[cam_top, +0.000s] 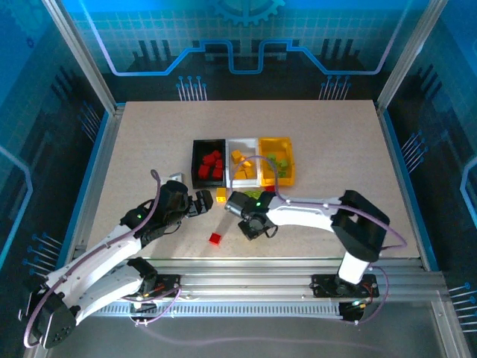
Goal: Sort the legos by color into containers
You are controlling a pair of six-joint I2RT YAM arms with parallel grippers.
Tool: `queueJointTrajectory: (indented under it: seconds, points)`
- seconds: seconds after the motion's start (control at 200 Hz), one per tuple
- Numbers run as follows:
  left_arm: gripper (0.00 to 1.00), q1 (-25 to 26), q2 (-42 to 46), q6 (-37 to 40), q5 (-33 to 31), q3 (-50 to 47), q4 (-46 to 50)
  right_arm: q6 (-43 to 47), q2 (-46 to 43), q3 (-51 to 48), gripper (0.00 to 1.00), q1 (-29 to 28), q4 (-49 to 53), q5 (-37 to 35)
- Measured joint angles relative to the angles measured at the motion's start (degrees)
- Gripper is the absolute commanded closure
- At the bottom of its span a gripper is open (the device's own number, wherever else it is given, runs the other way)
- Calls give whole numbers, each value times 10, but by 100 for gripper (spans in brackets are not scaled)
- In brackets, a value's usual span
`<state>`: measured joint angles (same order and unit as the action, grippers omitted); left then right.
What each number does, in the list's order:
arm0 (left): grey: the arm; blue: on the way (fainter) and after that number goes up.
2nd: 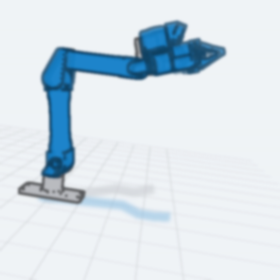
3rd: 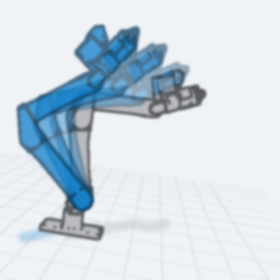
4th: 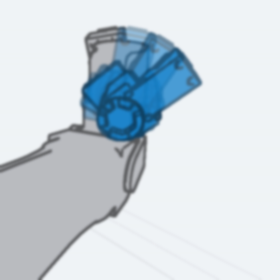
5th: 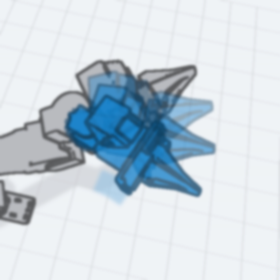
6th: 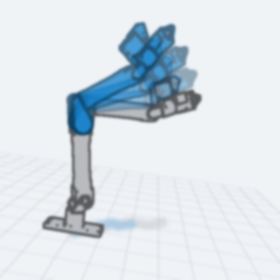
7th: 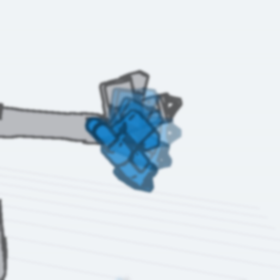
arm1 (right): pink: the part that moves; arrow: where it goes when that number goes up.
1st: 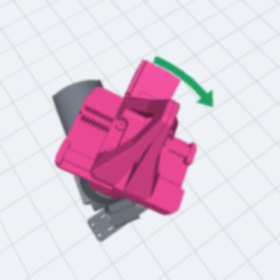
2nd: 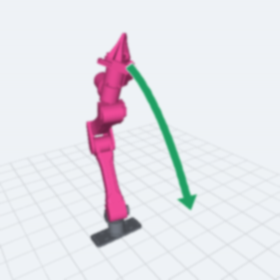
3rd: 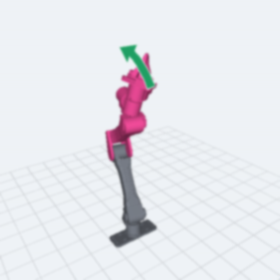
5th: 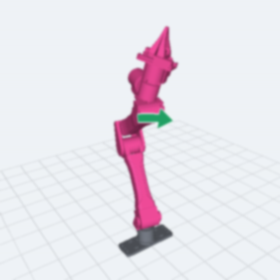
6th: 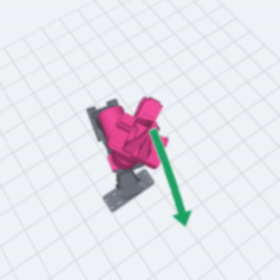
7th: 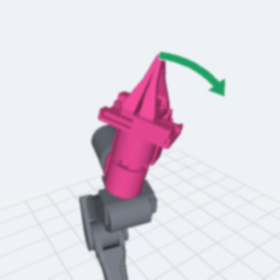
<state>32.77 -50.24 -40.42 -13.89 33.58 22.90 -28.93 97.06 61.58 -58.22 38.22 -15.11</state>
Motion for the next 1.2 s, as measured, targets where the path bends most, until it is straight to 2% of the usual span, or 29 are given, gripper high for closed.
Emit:
queueJointTrajectory:
  seconds: [0.155, 0.27, 0.405, 0.55, 0.65, 0.861, 1.021, 1.196]
  points:
    - [1, 0, 0, 0, 2, 0, 0, 1, -98, 12, 61, 85, 3, -18]
    - [1, 0, 0, -2, 2, 0, -1, 0, -120, 41, 61, 168, -3, -21]
    - [1, 0, 0, -2, 2, 0, 0, -1, -90, 74, 61, 240, -14, -20]
    - [1, 0, 0, -2, 4, 0, -1, -6, 3, 141, 60, 282, -18, -21]
    - [1, 0, 0, -2, 7, 0, -1, -11, 64, 185, 56, 297, -19, -20]
    - [1, 0, 0, -2, 13, 0, 0, -20, 115, 218, 26, 309, -18, -9]
    - [1, -1, 0, -2, 16, 0, 0, -18, 85, 209, 18, 298, -22, -1]
    - [1, -2, 0, -2, 17, 0, 0, -21, -25, 128, 15, 252, -42, 15]
